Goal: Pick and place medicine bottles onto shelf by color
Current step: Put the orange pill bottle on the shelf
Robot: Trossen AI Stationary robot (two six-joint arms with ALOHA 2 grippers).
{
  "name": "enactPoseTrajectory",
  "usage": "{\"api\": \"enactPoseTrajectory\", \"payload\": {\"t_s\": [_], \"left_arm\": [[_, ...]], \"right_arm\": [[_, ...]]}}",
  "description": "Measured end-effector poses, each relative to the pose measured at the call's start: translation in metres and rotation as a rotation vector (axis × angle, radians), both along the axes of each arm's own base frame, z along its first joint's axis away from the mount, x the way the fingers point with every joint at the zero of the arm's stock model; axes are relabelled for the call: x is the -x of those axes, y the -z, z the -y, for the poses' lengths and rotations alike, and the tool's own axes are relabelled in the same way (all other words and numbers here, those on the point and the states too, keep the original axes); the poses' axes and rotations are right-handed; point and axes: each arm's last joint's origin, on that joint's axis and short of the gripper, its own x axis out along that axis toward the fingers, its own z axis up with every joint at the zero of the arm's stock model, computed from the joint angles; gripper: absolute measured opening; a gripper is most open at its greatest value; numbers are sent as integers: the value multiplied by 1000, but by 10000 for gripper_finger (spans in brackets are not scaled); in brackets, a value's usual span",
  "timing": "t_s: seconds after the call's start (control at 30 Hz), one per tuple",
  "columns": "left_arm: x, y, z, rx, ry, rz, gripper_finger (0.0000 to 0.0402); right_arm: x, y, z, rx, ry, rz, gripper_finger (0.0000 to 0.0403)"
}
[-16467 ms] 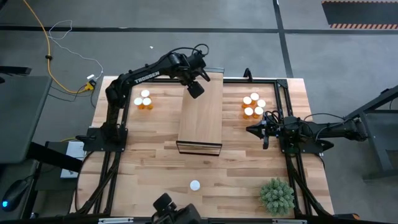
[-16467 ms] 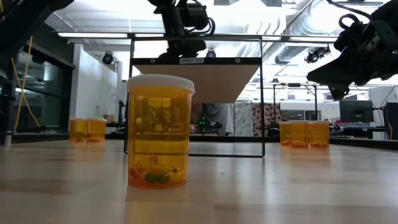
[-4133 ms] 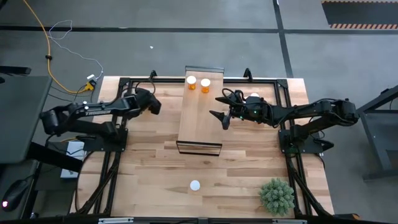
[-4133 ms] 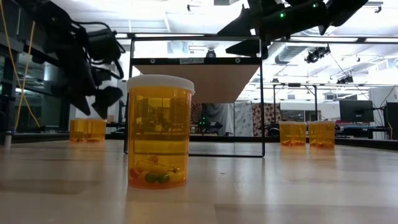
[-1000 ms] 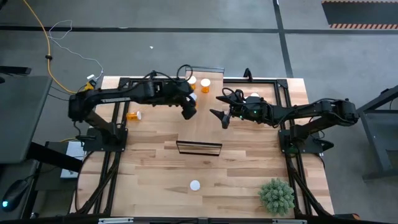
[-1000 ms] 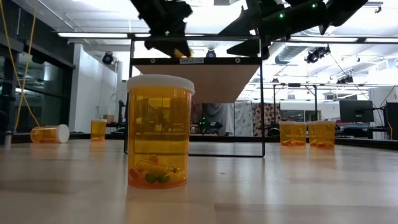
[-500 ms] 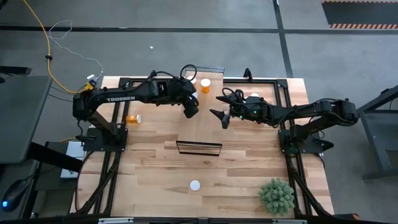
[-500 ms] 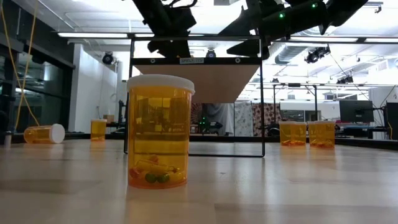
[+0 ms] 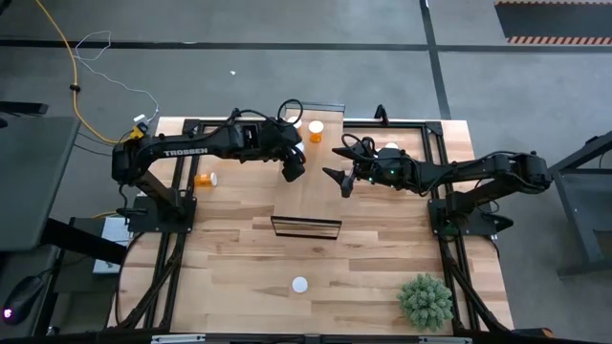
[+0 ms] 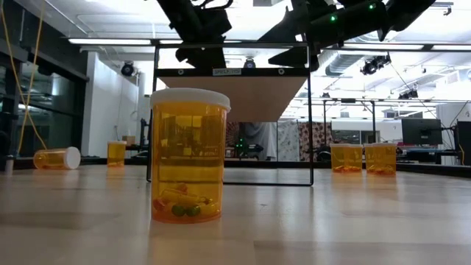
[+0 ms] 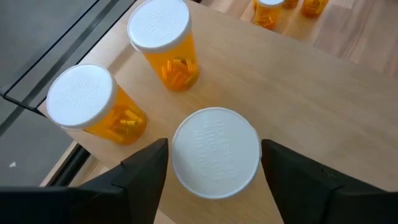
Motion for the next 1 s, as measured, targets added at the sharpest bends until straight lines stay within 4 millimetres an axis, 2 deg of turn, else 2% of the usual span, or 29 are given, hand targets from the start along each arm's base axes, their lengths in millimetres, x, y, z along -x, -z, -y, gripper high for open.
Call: {"api": "enactPoseTrajectory", "payload": {"t_s": [0.2, 0.5, 0.63, 0.73, 0.87, 0.93, 1.0], "left_arm": [[1, -5, 1, 11, 19, 32, 256], [25, -42, 13, -5, 60, 168, 257], [28, -47, 16, -34, 71, 214, 243], [25, -30, 15, -57, 80, 247, 202], [21, 1, 13, -71, 75, 304, 98], [20, 9, 13, -77, 64, 355, 35], [22, 11, 12, -87, 44, 396, 13]], "right_arm": [[0, 0, 0, 2, 0, -1, 337], [0, 0, 0, 5, -1, -2, 337], [0, 0, 0, 4, -1, -1, 337], [0, 0, 0, 3, -1, -1, 337], [0, 0, 0, 3, -1, -1, 337], [0, 0, 0, 5, -1, -2, 337], [0, 0, 0, 6, -1, -2, 337]]}}
